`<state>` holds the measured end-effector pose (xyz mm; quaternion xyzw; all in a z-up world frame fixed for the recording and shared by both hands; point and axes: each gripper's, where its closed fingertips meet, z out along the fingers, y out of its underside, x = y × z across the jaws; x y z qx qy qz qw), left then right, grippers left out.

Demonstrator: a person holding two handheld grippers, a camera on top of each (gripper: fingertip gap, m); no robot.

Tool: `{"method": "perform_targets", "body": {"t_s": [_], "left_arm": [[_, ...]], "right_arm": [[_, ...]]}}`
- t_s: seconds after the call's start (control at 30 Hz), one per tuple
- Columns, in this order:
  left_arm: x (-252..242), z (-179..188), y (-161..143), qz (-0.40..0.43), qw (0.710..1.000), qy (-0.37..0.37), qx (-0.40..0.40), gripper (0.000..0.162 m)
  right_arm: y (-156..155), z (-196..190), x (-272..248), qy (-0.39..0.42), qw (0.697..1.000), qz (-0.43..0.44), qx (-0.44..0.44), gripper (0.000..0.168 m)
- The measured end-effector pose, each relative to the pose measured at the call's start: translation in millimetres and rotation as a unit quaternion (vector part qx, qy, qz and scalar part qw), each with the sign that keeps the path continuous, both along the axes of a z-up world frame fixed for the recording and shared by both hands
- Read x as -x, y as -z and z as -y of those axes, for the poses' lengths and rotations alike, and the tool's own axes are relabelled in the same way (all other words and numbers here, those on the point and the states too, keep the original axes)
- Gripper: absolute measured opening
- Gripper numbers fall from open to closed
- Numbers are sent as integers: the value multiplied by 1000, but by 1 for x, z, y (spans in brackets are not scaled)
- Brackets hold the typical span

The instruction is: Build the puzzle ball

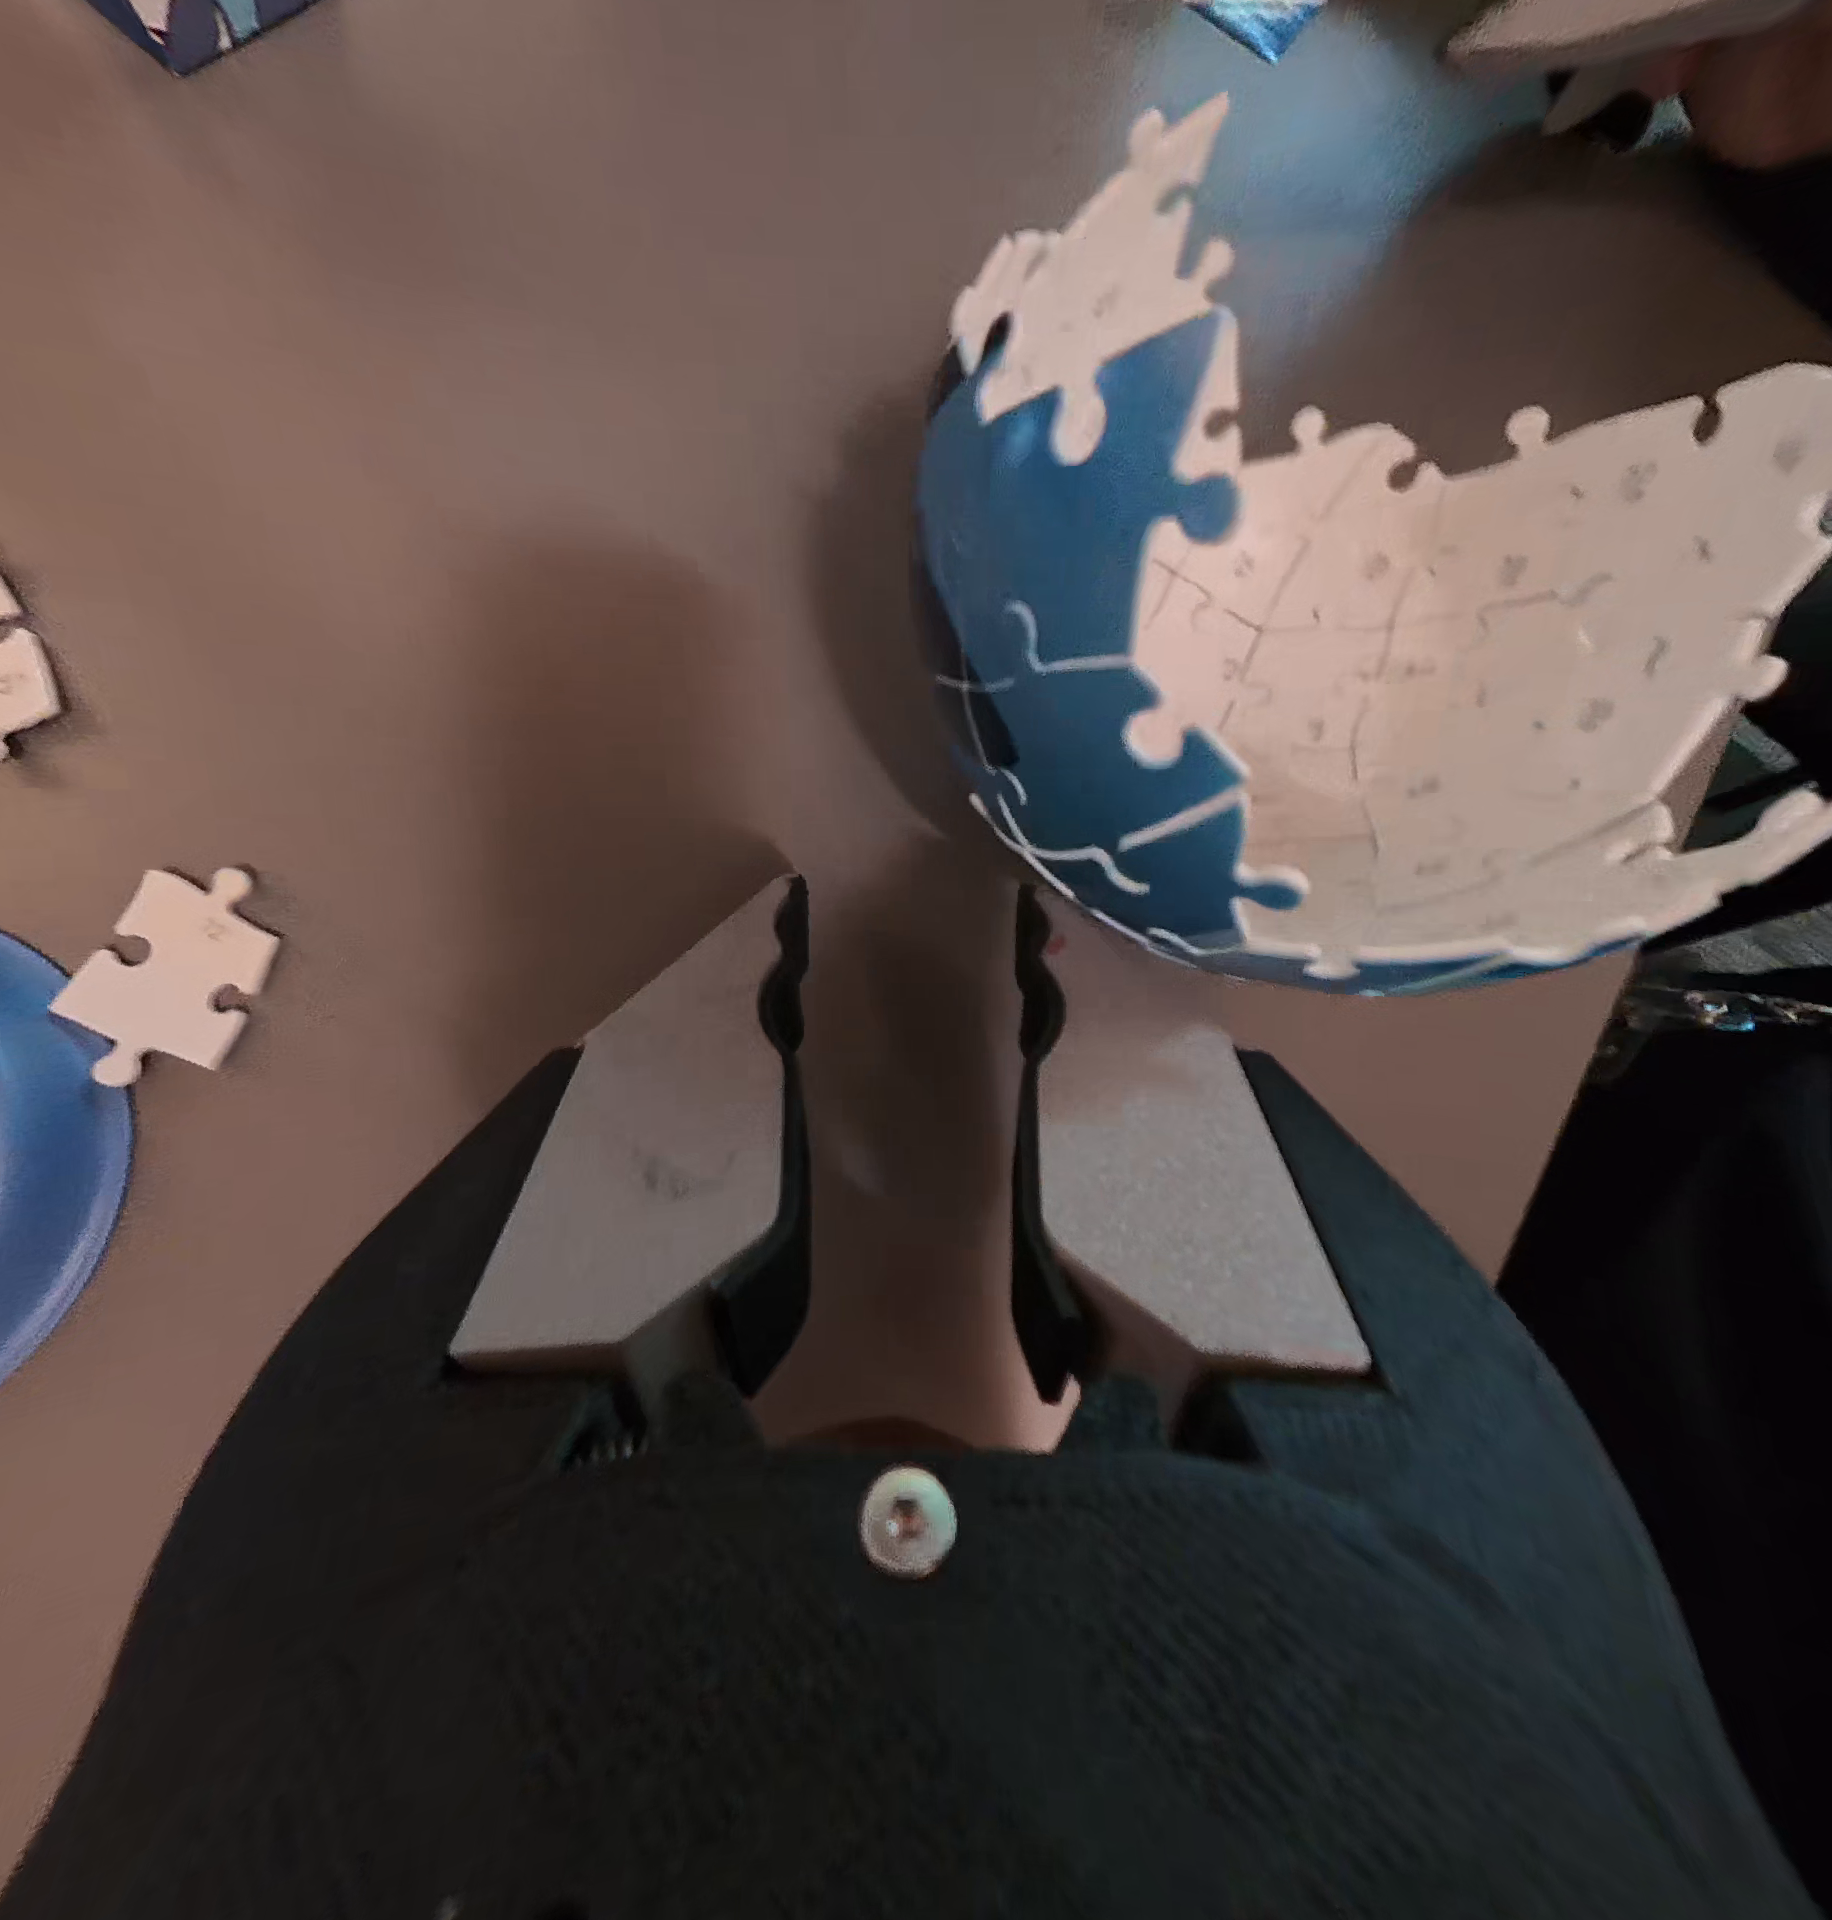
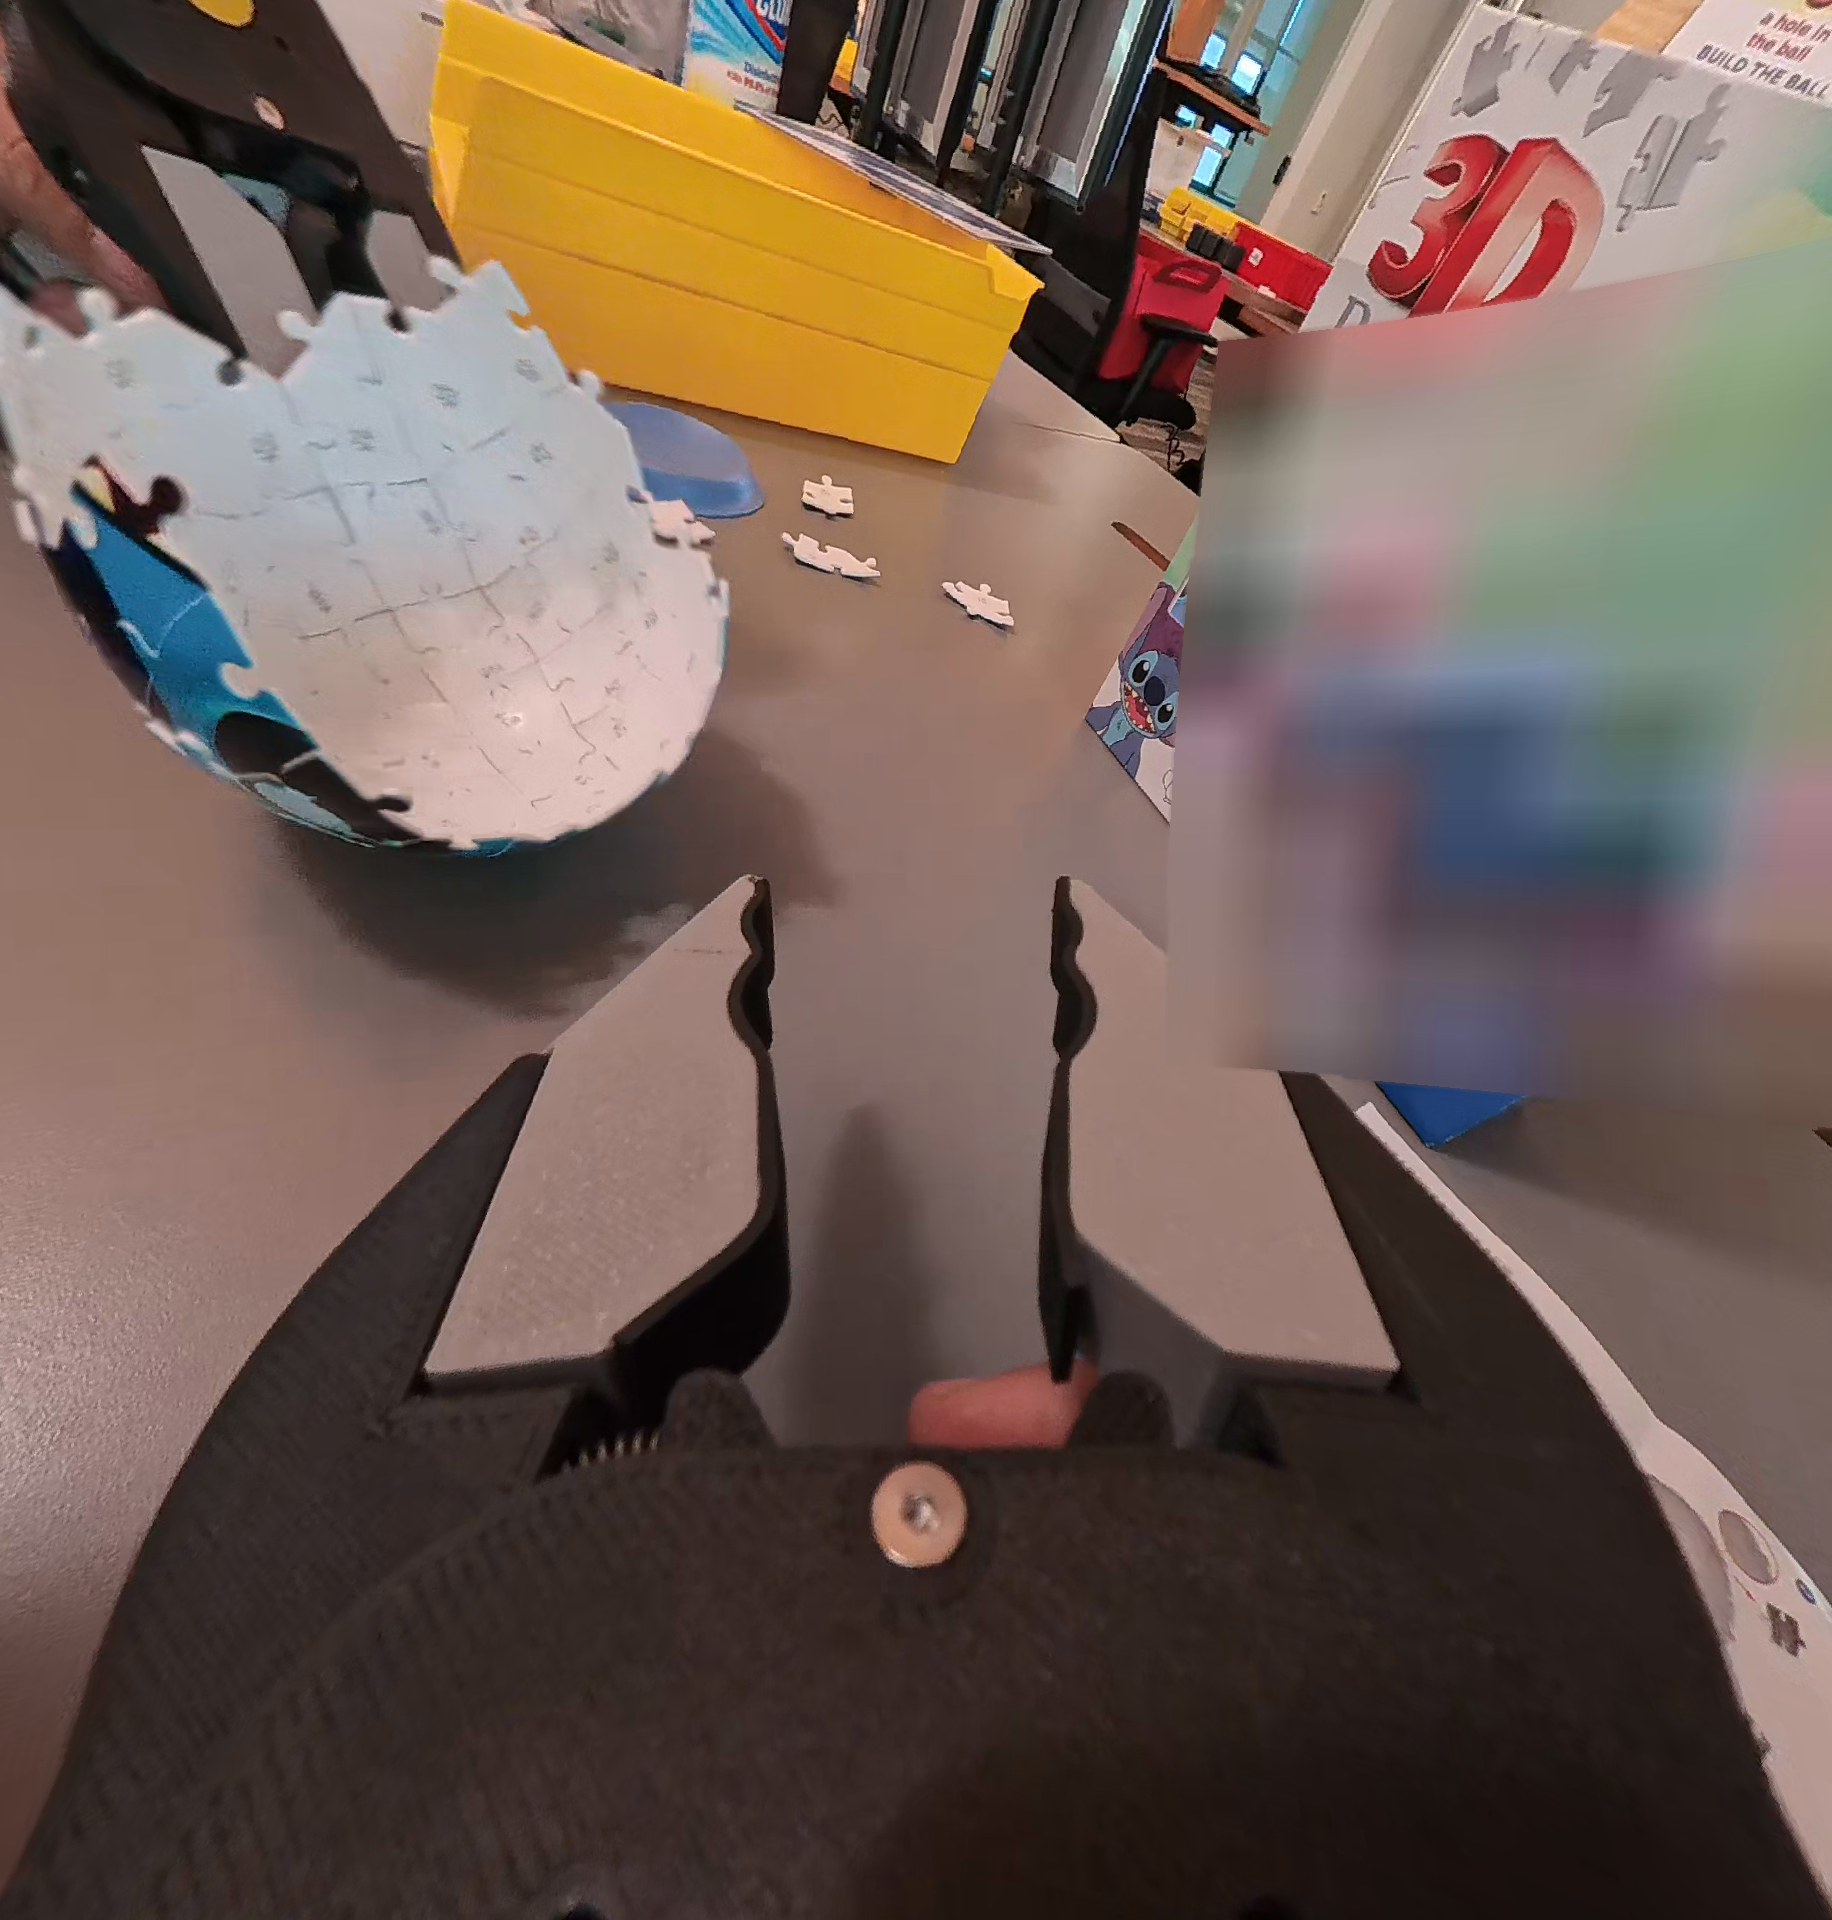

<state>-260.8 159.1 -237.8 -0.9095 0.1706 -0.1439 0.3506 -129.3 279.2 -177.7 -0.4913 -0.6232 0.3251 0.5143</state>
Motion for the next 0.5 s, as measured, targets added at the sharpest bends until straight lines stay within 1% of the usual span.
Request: {"method": "perform_targets", "body": {"t_s": [0.13,0.5], "left_arm": [[-2,13,4,-16,1000,5,7,40],[-29,39,7,1,1000,25,10,45]], "right_arm": [[-1,-1,0,2,1000,-2,3,51],[0,-3,0,5,1000,-1,4,51]]}}
